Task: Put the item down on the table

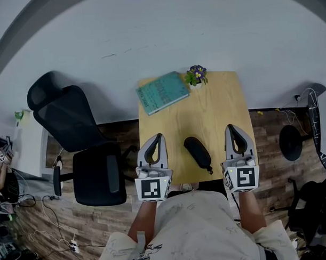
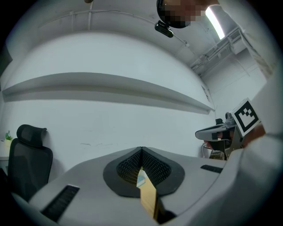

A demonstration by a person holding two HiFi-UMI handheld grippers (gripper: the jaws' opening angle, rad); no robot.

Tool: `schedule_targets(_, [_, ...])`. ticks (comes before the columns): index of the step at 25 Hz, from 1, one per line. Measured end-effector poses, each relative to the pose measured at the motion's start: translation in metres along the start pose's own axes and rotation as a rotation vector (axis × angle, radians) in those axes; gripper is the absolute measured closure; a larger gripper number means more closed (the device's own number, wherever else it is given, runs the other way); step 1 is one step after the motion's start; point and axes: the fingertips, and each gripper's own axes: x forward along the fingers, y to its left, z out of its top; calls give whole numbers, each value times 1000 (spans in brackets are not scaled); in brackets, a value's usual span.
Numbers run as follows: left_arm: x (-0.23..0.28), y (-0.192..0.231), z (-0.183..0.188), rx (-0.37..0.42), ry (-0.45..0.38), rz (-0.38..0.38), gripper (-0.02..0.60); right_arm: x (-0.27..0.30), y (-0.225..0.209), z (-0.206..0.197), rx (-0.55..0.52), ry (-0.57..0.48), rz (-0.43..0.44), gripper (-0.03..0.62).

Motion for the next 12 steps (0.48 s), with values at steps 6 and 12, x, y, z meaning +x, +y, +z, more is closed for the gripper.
schedule_targets(6, [-3,-1,-4,24,44,1,575,0,0,2,-15,-7,10,576])
schedule_targets(12, [-4,0,-4,23,23,9,575,-2,0,4,-23,-12,5,574])
